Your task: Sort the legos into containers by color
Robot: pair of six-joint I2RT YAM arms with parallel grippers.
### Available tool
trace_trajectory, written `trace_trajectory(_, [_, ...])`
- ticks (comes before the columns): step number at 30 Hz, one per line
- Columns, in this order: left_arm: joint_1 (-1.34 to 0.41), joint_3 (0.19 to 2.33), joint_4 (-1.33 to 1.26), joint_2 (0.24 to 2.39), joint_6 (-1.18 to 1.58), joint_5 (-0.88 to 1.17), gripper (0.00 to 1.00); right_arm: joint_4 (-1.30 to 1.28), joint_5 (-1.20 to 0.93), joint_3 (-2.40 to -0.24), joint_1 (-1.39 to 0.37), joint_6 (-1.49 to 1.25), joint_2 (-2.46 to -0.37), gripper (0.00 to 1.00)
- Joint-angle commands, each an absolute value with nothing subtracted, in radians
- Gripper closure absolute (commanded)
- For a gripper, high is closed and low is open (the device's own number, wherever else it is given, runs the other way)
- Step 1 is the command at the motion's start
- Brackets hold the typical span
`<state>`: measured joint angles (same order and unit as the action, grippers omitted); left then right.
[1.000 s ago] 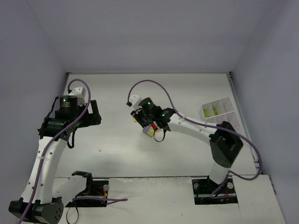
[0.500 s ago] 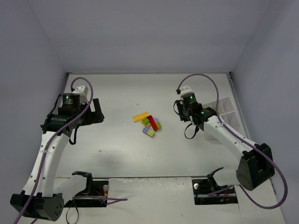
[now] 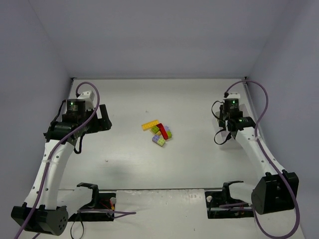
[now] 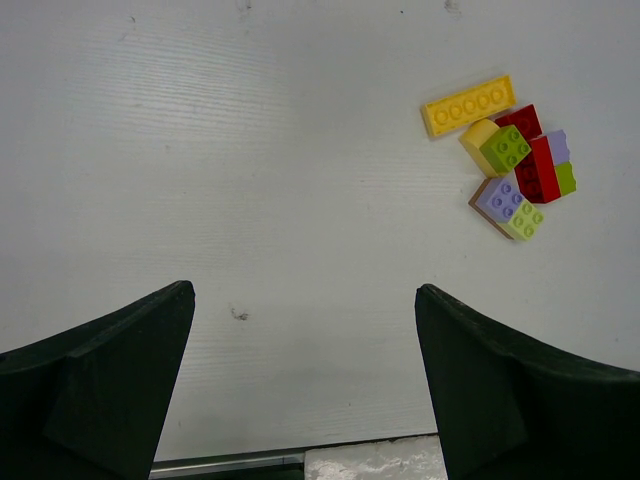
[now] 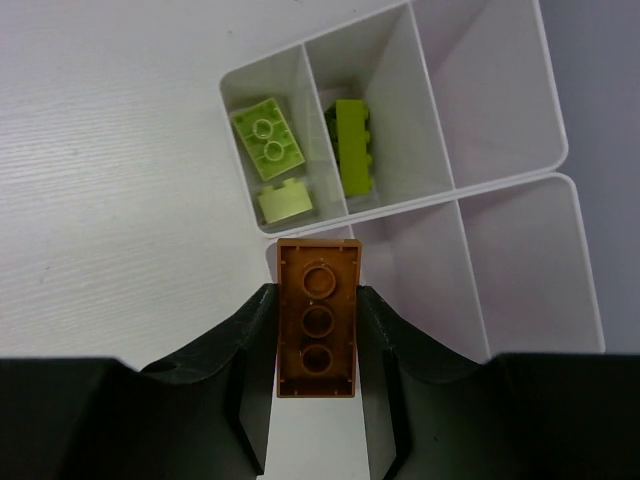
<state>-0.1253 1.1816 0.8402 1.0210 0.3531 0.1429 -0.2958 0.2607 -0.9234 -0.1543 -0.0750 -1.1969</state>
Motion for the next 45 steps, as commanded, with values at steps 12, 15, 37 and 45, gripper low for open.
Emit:
trace_trajectory(12, [-0.132, 1.230, 0.796, 1.031, 0.357, 0.150, 0.15, -0.330, 0.213, -0.942, -0.094, -0.041, -1.281, 0.90])
trace_trajectory(15, [-0.132, 1.230, 0.799, 1.029, 0.354, 0.147, 0.15, -0.334, 0.207, -0.943, -0.092, -0.044, -1.293, 0.86])
trace_trajectory(37, [-0.132, 1.230, 0.796, 1.039, 0.350, 0.138, 0.15, -0.345, 0.167, -0.976, -0.083, -0.022, -1.284, 0.51])
trace_trajectory(45, [-0.132, 1.223, 0.790, 1.042, 0.354, 0.149, 0.15, -0.249, -0.083, -1.049, -0.236, 0.022, -1.233, 0.52])
